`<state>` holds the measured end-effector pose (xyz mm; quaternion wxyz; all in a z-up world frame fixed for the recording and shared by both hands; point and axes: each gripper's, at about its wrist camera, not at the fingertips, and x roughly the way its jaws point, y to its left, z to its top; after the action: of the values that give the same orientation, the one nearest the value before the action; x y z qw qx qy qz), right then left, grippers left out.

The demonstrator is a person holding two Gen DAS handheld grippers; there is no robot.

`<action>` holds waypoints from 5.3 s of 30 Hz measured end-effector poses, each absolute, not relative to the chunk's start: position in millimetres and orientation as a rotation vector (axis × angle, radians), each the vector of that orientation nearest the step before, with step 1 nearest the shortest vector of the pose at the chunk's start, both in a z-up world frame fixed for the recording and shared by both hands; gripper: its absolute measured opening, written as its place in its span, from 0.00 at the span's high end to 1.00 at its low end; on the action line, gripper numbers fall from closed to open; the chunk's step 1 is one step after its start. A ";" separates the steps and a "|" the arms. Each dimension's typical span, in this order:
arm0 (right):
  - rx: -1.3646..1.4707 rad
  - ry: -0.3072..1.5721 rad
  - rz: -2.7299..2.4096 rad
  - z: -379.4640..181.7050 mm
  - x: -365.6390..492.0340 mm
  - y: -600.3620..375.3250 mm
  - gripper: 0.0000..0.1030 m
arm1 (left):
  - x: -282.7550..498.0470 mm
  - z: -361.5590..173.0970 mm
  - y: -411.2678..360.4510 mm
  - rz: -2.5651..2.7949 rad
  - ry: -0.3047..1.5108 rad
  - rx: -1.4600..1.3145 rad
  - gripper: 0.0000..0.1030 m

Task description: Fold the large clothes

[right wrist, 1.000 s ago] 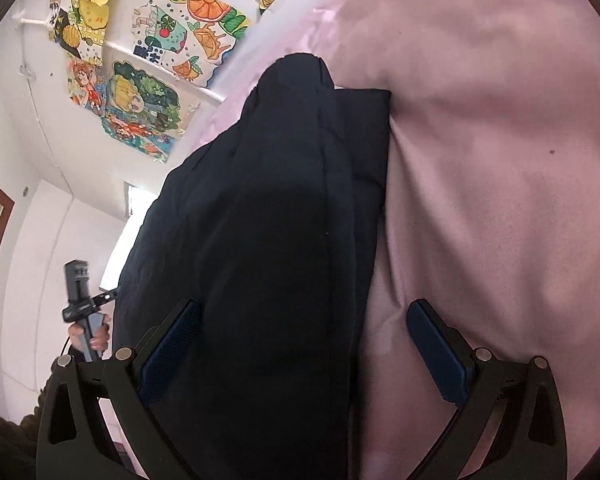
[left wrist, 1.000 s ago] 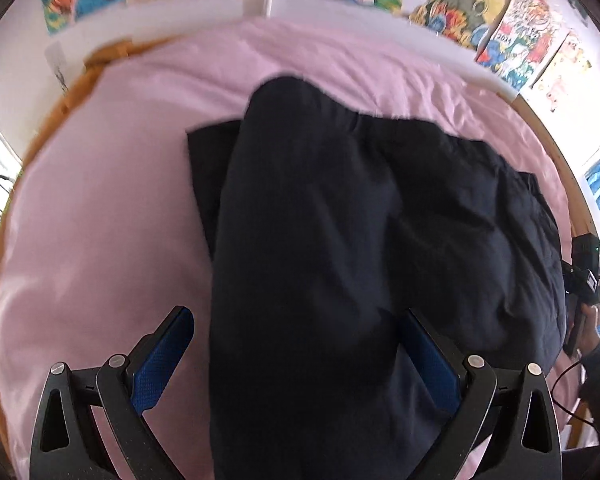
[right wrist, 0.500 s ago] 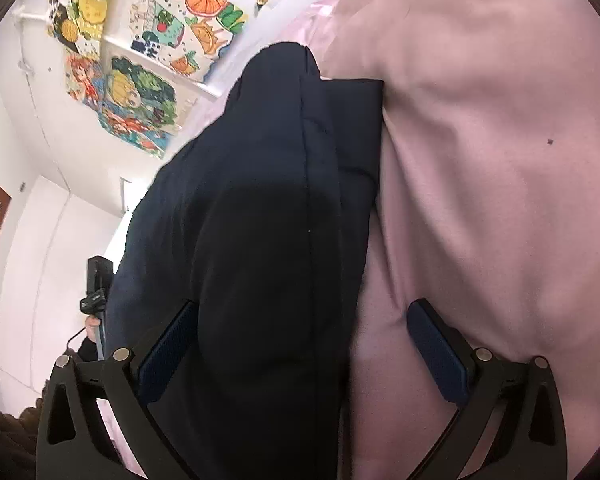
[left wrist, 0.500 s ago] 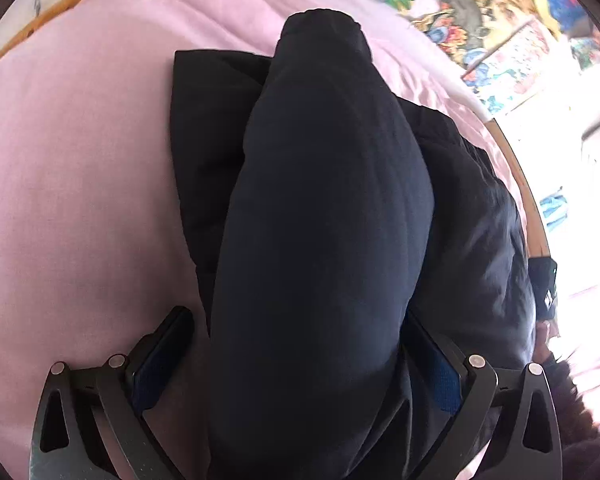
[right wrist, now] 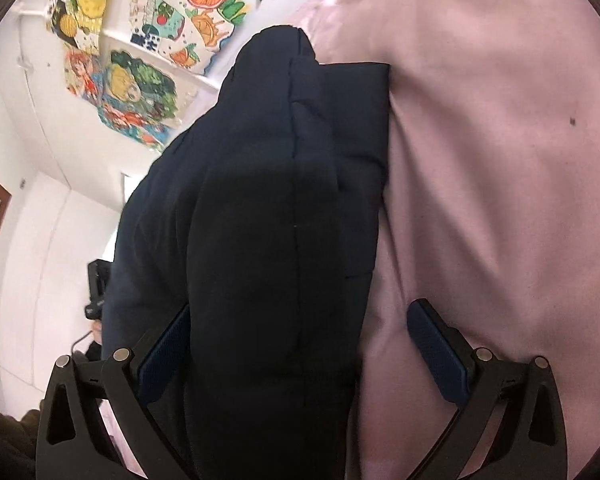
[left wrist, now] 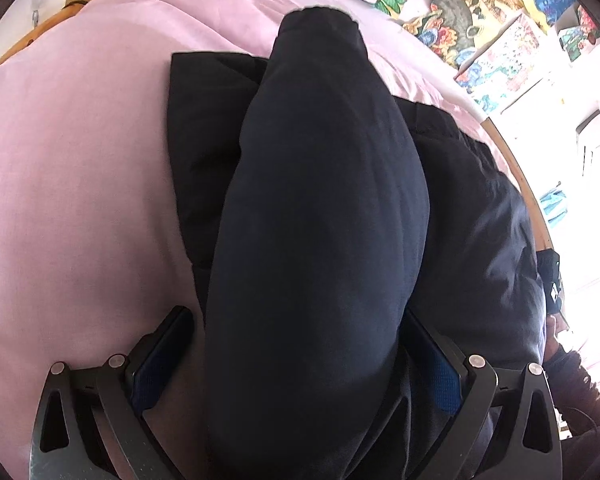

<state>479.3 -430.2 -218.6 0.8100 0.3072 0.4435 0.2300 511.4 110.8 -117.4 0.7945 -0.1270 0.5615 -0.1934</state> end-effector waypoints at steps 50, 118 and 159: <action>0.211 1.014 0.193 -71.9 416.8 -404.9 0.32 | 410.2 27.0 27.3 -0.060 1.072 -0.003 0.84; 0.503 0.982 0.235 -76.2 289.7 -398.8 0.77 | 351.0 9.5 73.8 -0.351 1.379 -0.266 0.84; 0.206 0.514 -0.039 -1.3 97.8 -329.2 0.02 | 56.9 118.8 77.4 0.004 0.639 -0.097 0.00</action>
<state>97.8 -329.2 -1.3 0.9617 0.1018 0.2537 -0.0194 56.9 77.4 118.8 0.9483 -0.0476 0.3138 0.0018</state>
